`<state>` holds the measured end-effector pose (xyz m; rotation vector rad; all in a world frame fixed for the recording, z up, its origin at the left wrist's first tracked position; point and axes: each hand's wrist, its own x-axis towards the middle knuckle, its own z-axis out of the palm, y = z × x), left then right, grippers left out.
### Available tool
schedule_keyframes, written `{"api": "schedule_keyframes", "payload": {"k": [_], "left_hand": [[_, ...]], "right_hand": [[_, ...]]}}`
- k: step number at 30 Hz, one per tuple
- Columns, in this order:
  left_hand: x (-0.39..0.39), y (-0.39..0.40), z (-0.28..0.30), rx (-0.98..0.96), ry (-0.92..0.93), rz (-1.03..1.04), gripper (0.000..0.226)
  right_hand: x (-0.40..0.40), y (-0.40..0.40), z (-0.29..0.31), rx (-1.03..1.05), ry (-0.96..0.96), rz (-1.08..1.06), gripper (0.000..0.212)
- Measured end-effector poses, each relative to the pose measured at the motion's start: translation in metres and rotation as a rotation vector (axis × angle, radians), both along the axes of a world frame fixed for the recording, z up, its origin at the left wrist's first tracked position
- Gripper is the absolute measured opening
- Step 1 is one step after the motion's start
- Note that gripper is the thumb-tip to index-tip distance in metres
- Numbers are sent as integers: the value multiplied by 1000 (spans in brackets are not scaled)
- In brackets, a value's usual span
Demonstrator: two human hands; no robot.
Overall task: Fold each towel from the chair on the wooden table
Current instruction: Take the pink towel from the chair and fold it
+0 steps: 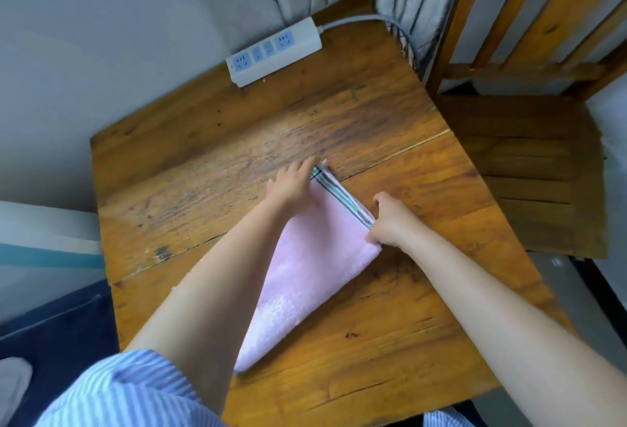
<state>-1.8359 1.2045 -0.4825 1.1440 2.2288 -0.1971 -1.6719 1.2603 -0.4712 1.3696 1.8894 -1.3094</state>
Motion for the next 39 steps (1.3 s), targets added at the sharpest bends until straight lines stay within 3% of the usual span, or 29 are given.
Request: {"api": "schedule_keyframes", "payload": {"k": [3,5,12,19,23,26,32,35,39], "left_hand": [[-7,11,4,-7,29,-165,75],[-10,19,6,3,80,-209,67],[-17,54,16,-23,126,-433,55],[-30,56,60,118,239,-544,17],[-32,4,90,260,242,-614,12],[-26,-52,95,261,196,-702,16],[-11,-149,67,121,200,-851,27],[-6,-179,50,140,186,-874,28],[-1,-198,27,124,251,-854,24]], "right_hand": [[-5,12,3,68,-19,103,7],[-6,19,5,82,-34,169,20],[-19,52,27,335,52,398,14],[-9,59,52,621,263,371,21],[3,26,67,803,532,363,15],[18,-21,79,899,715,429,13],[45,-117,57,862,691,662,19],[53,-151,35,842,657,713,31],[57,-173,9,938,642,719,28]]}}
